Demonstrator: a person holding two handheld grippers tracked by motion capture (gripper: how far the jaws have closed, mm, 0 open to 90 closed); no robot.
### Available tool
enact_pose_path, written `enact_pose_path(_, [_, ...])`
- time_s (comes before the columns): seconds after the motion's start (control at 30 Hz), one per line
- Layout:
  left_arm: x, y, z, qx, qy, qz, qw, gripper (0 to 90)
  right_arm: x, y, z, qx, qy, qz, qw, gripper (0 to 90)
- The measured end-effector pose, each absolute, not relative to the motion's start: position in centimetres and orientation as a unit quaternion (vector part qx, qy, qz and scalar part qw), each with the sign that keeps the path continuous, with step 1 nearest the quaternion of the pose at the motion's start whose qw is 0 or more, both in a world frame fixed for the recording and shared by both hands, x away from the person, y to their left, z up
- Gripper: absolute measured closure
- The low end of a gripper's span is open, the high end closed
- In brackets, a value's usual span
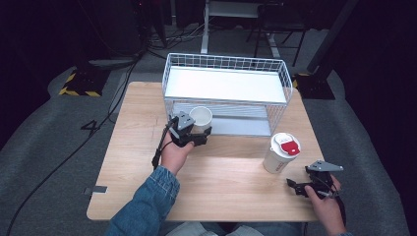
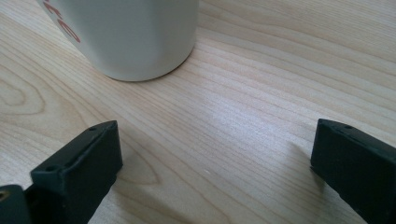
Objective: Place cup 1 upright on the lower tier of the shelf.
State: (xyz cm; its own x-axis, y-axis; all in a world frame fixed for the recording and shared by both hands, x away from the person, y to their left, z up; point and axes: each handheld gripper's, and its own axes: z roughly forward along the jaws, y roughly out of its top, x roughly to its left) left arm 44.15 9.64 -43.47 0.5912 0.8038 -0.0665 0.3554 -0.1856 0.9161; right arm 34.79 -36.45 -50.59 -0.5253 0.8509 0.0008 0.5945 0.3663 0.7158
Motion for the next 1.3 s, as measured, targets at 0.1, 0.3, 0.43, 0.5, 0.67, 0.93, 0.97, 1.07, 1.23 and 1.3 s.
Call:
enact_pose_path(0.1, [45.0,9.7,-43.7,0.734,0.400,0.235,0.496,21.7,34.8,-36.4,-50.6,0.449,0.805,0.339,0.189,2.3])
enact_pose_path(0.3, [46.5,9.9,-44.2,0.725,0.413,0.249,0.493,21.7,34.8,-36.5,-50.6,0.449,0.805,0.339,0.189,2.3])
enact_pose_path(0.43, [47.3,10.0,-44.8,0.721,0.423,0.257,0.486,21.7,34.8,-36.5,-50.6,0.449,0.805,0.339,0.189,2.3])
enact_pose_path(0.5, [47.6,9.9,-45.1,0.717,0.428,0.255,0.488,21.7,34.8,-36.4,-50.6,0.449,0.805,0.339,0.189,2.3])
enact_pose_path(0.67, [48.7,9.9,-46.0,0.717,0.436,0.260,0.477,21.7,34.8,-36.4,-50.6,0.449,0.805,0.339,0.189,2.3])
enact_pose_path(0.93, [49.8,9.9,-46.7,0.718,0.450,0.254,0.466,21.7,34.8,-36.5,-50.6,0.449,0.805,0.339,0.189,2.3])
enact_pose_path(0.97, [49.9,9.9,-46.7,0.720,0.449,0.253,0.465,21.6,34.8,-36.5,-50.6,0.449,0.805,0.339,0.189,2.3])
enact_pose_path(1.07, [50.2,9.9,-46.9,0.721,0.453,0.255,0.458,21.6,34.8,-36.5,-50.6,0.449,0.805,0.339,0.189,2.3])
enact_pose_path(1.23, [50.3,9.8,-47.2,0.720,0.461,0.257,0.451,21.1,34.8,-36.5,-50.6,0.449,0.805,0.339,0.189,2.3])
enact_pose_path(1.3, [50.4,9.7,-47.3,0.720,0.461,0.256,0.450,20.3,34.8,-36.4,-50.6,0.449,0.805,0.339,0.189,2.3])
